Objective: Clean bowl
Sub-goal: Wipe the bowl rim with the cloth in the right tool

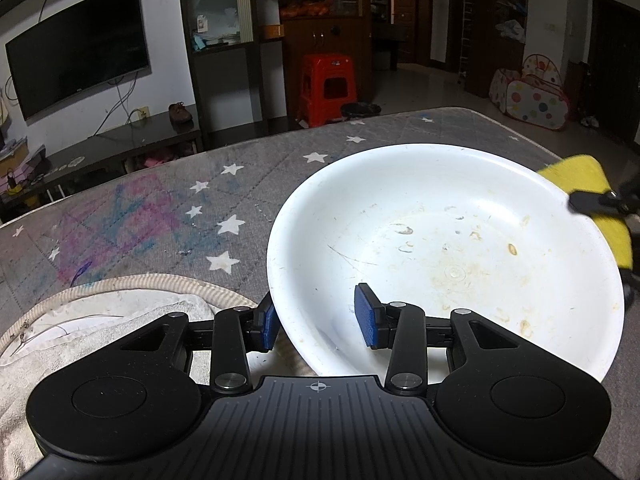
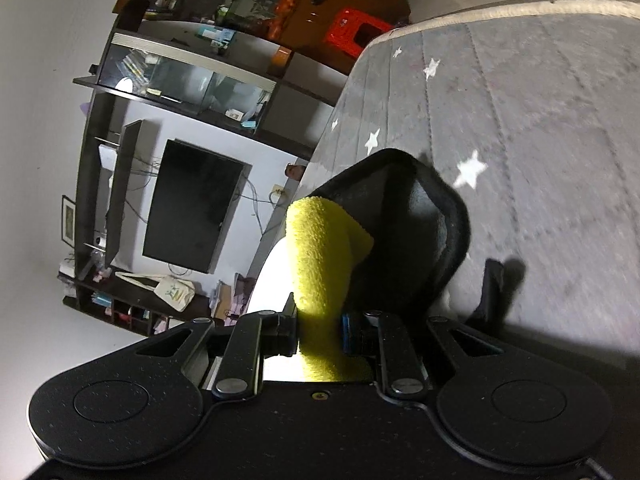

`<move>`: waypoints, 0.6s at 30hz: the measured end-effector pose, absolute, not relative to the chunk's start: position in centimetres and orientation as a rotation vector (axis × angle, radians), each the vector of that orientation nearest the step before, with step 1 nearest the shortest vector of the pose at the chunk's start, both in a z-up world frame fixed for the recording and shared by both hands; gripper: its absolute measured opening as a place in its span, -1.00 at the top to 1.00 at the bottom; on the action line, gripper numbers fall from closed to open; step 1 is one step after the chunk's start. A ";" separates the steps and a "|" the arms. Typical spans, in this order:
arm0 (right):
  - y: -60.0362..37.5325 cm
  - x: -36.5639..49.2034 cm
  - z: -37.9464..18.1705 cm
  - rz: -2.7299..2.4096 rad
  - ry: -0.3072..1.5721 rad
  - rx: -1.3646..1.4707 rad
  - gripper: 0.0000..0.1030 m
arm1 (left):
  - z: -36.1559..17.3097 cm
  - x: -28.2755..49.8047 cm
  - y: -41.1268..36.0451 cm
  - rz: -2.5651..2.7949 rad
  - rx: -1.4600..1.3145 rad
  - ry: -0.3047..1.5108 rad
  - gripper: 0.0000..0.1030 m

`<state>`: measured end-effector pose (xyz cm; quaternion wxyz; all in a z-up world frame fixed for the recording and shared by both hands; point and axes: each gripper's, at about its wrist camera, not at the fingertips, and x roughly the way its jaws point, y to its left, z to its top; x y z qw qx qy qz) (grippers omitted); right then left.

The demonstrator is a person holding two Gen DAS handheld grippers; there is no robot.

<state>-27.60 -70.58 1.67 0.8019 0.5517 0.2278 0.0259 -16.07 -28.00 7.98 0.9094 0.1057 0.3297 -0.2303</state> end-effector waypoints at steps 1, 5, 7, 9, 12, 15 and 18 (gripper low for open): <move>-70.7 -27.1 1.7 0.054 0.493 1.174 0.58 | 8.0 -16.0 -27.9 -0.475 0.219 0.679 0.20; -70.8 -25.7 2.1 0.061 0.517 1.137 0.58 | 7.9 -15.8 -27.7 -0.478 0.215 0.681 0.19; -70.8 -25.1 2.3 0.066 0.531 1.113 0.58 | 7.9 -15.7 -27.7 -0.478 0.215 0.681 0.19; -70.9 -24.6 2.4 0.071 0.542 1.096 0.58 | 7.9 -15.7 -27.7 -0.478 0.216 0.680 0.19; -70.9 -23.8 2.6 0.079 0.557 1.078 0.57 | 7.9 -15.5 -27.6 -0.480 0.212 0.682 0.19; -71.0 -22.7 3.1 0.093 0.574 1.052 0.56 | 8.1 -15.6 -27.6 -0.479 0.218 0.680 0.18; -70.8 -21.6 3.5 0.096 0.592 1.014 0.54 | 8.2 -15.5 -27.3 -0.478 0.223 0.677 0.17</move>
